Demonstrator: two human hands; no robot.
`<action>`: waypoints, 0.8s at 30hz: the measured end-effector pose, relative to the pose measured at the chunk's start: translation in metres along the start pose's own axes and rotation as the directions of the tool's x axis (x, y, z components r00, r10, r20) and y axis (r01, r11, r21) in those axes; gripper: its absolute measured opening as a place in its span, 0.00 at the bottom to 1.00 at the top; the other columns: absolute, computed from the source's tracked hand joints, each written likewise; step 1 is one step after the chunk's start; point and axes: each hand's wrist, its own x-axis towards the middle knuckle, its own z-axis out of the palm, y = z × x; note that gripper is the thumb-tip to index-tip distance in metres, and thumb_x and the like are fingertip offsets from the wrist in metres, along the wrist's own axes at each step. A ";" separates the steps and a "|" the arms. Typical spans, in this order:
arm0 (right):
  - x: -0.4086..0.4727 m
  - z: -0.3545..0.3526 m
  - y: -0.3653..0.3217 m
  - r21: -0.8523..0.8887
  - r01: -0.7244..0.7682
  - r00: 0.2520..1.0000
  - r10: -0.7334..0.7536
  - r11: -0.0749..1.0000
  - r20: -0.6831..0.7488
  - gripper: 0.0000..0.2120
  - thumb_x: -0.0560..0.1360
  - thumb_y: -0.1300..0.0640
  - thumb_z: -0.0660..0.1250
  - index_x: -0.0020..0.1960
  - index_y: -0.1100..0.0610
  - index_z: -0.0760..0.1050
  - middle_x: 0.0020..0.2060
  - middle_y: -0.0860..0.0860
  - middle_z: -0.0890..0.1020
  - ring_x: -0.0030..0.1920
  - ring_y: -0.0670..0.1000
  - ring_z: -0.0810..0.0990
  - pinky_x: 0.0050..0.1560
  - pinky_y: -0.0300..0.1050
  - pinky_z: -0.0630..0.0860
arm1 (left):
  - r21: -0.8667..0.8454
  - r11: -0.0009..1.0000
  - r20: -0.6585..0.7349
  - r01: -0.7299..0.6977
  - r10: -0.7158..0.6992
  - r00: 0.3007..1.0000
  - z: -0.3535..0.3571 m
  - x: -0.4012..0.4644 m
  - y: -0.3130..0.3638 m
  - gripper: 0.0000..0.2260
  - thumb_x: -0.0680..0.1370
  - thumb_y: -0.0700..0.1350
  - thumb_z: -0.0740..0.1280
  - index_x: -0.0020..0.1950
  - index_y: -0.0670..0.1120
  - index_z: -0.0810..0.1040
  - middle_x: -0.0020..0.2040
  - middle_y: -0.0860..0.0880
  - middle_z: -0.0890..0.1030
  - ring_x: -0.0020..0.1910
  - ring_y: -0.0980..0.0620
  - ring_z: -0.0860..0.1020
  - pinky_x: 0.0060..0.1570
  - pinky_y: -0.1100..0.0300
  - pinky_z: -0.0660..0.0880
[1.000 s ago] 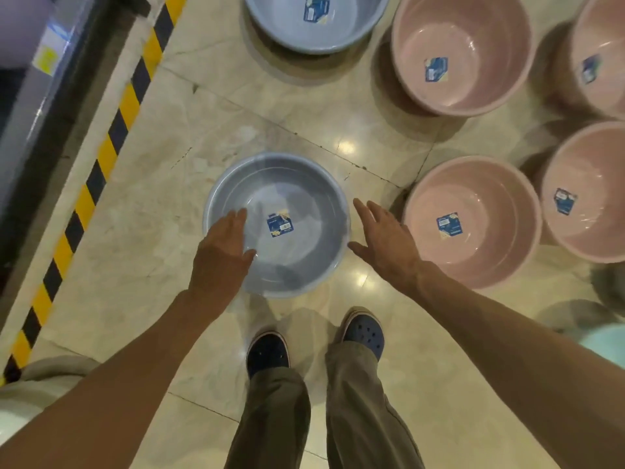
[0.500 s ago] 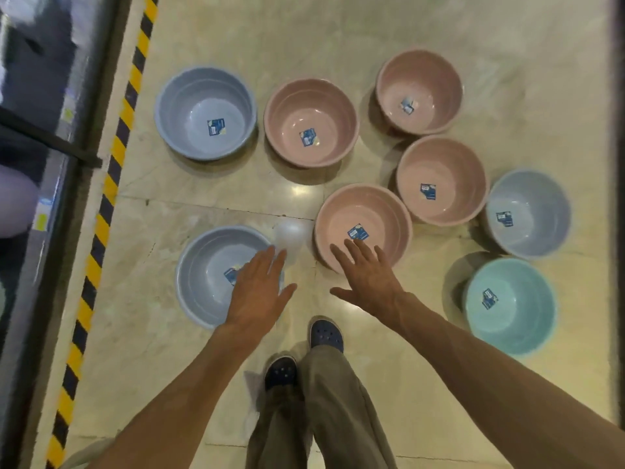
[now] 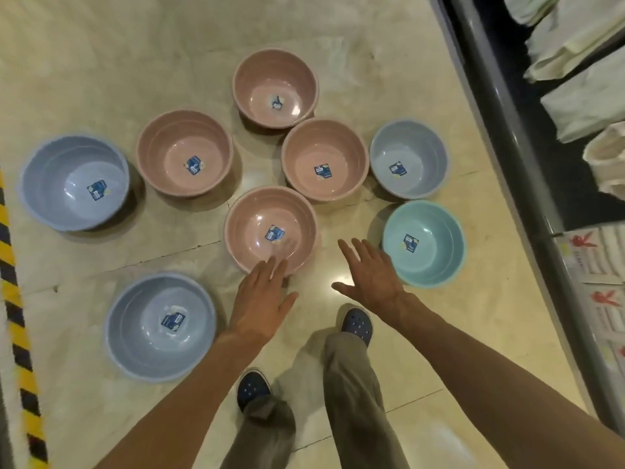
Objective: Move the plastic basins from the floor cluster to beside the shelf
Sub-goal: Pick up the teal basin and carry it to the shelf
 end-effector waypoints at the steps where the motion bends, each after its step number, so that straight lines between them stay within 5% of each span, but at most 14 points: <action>1: -0.002 0.005 0.019 0.019 -0.027 1.000 0.027 0.999 -0.003 0.45 0.80 0.33 0.63 0.86 0.50 0.45 0.84 0.56 0.56 0.84 0.60 0.55 0.79 0.62 0.59 | 0.010 1.000 0.018 -0.012 0.012 1.000 0.004 0.008 0.017 0.30 0.85 0.60 0.53 0.84 0.49 0.51 0.84 0.48 0.53 0.83 0.46 0.53 0.80 0.52 0.51; 4: -0.005 0.026 0.077 0.068 -0.080 0.997 0.081 0.994 -0.004 0.45 0.80 0.32 0.63 0.86 0.51 0.47 0.83 0.56 0.58 0.83 0.60 0.57 0.78 0.62 0.61 | 0.014 0.998 0.049 -0.063 0.062 0.997 0.018 0.033 0.066 0.33 0.82 0.63 0.45 0.84 0.47 0.53 0.83 0.45 0.57 0.82 0.45 0.56 0.79 0.55 0.49; 8: -0.007 0.052 0.156 0.102 -0.141 0.990 0.138 0.985 0.036 0.45 0.80 0.32 0.62 0.86 0.51 0.46 0.84 0.57 0.56 0.84 0.60 0.55 0.79 0.63 0.60 | 0.023 0.997 0.143 -0.077 0.072 0.987 0.058 0.078 0.115 0.30 0.85 0.59 0.54 0.84 0.49 0.52 0.84 0.47 0.54 0.83 0.46 0.53 0.80 0.53 0.49; 12: -0.010 0.076 0.223 0.153 -0.198 0.980 0.193 0.968 0.052 0.45 0.80 0.32 0.63 0.86 0.51 0.48 0.84 0.58 0.58 0.83 0.61 0.57 0.78 0.63 0.62 | 0.061 0.994 0.183 -0.089 0.077 0.980 0.092 0.118 0.157 0.35 0.80 0.65 0.44 0.84 0.50 0.52 0.84 0.47 0.55 0.83 0.48 0.52 0.81 0.50 0.51; 16: -0.010 0.109 0.282 0.222 -0.299 0.954 0.287 0.928 0.083 0.44 0.79 0.34 0.66 0.86 0.52 0.52 0.82 0.59 0.62 0.81 0.62 0.61 0.75 0.65 0.66 | 0.130 0.981 0.249 -0.143 0.108 0.963 0.133 0.164 0.196 0.30 0.85 0.59 0.55 0.84 0.48 0.52 0.84 0.46 0.56 0.83 0.47 0.54 0.80 0.52 0.50; 24: 0.021 0.188 0.356 0.338 -0.467 0.884 0.436 0.817 0.167 0.44 0.78 0.33 0.66 0.85 0.51 0.52 0.82 0.57 0.62 0.81 0.62 0.61 0.75 0.64 0.69 | 0.113 0.983 0.275 -0.145 0.110 0.955 0.220 0.253 0.223 0.31 0.83 0.58 0.62 0.83 0.48 0.58 0.81 0.43 0.62 0.80 0.43 0.60 0.76 0.44 0.63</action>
